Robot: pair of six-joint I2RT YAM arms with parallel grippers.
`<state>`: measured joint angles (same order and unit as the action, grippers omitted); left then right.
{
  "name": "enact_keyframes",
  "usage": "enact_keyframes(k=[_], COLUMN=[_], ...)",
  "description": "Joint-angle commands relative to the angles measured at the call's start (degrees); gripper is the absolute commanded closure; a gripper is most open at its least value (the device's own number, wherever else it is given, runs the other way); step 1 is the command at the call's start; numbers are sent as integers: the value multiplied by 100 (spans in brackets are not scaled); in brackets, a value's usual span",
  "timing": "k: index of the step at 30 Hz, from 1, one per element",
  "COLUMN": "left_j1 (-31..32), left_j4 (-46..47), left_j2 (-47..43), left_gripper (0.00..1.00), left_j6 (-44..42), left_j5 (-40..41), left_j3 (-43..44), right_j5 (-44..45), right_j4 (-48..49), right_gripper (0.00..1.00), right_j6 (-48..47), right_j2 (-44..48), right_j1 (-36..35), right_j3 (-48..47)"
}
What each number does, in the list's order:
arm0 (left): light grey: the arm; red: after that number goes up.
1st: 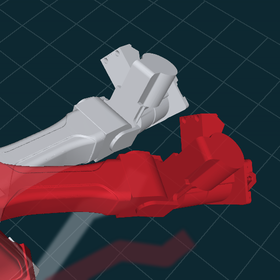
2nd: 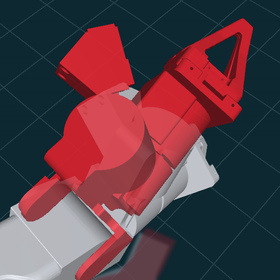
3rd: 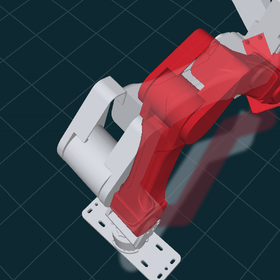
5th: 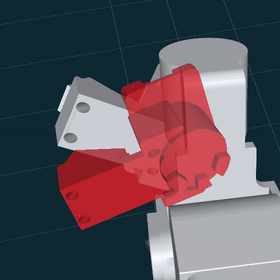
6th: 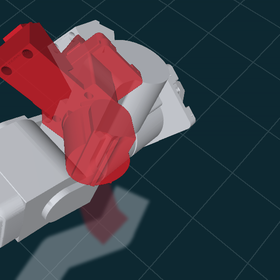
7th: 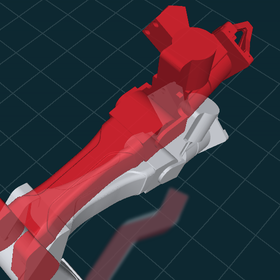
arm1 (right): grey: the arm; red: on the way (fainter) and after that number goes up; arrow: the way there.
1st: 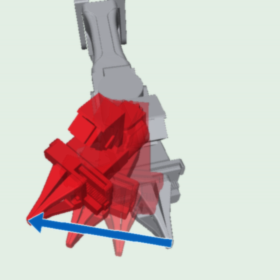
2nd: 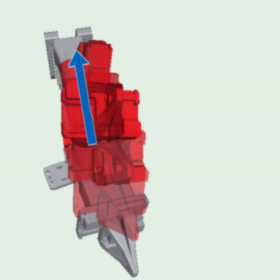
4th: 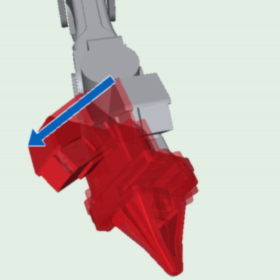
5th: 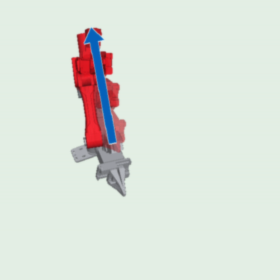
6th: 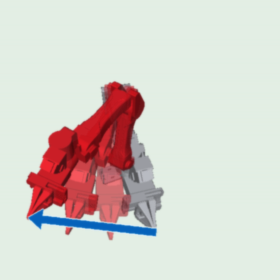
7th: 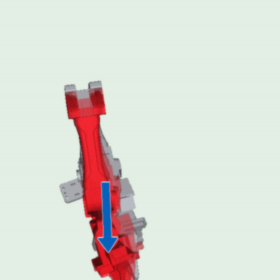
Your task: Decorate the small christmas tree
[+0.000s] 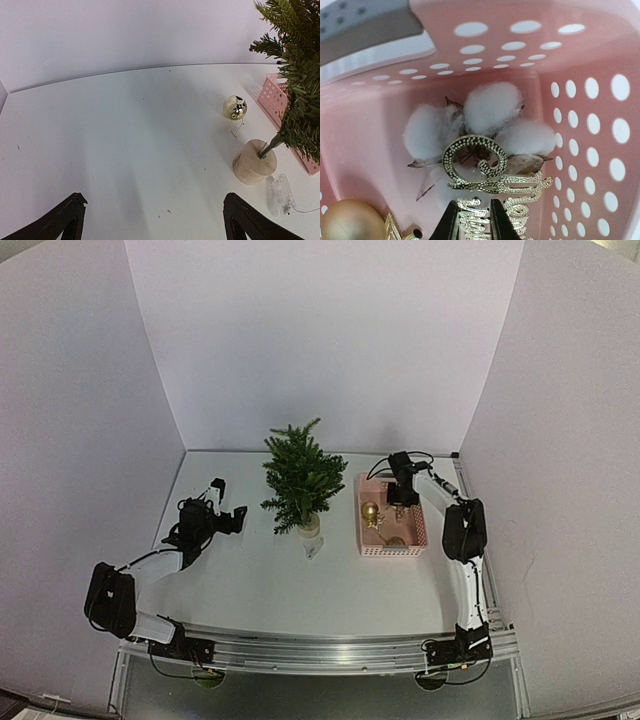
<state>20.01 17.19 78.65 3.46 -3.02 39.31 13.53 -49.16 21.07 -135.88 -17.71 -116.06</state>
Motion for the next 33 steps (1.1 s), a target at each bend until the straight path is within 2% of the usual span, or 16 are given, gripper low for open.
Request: enact_keyframes(k=[1, 6, 11, 17, 19, 24, 26, 30, 33], left_j1=[-51, -67, -73, -75, -84, -85, -89, -102, -101], left_j4=[285, 285, 304, 303, 293, 285, 285, 285, 283], left_j2=[53, 54, 75, 98, 106, 124, 129, 117, 108], left_gripper=[4, 4, 4, 4, 4, 4, 4, 4, 4], left_j6=[23, 24, 25, 16, 6, -3, -4, -4, 6], left_j5=[-76, -93, -127, -146, -155, -188, -190, -192, -192], left_j3=[269, 285, 297, 308, 321, 344, 347, 335, 322], right_j5=[-123, -243, -1057, -1277, -1309, -1552, -1591, -1452, -1424], right_j4=[39, 133, 302, 310, 306, 310, 306, 295, 291], right_gripper=[83, 82, 80, 74, 71, 53, 50, 50, 57], right_j6=[-39, -141, -495, -662, -634, -615, -602, -461, -113], right_j2=[569, 723, 746, 631, 602, 608, 689, 956, 1084], right_j1=[-73, -99, -165, -252, -259, -253, -254, -203, -4], right_j3=[135, 319, 505, 740, 711, 567, 557, 715, 945])
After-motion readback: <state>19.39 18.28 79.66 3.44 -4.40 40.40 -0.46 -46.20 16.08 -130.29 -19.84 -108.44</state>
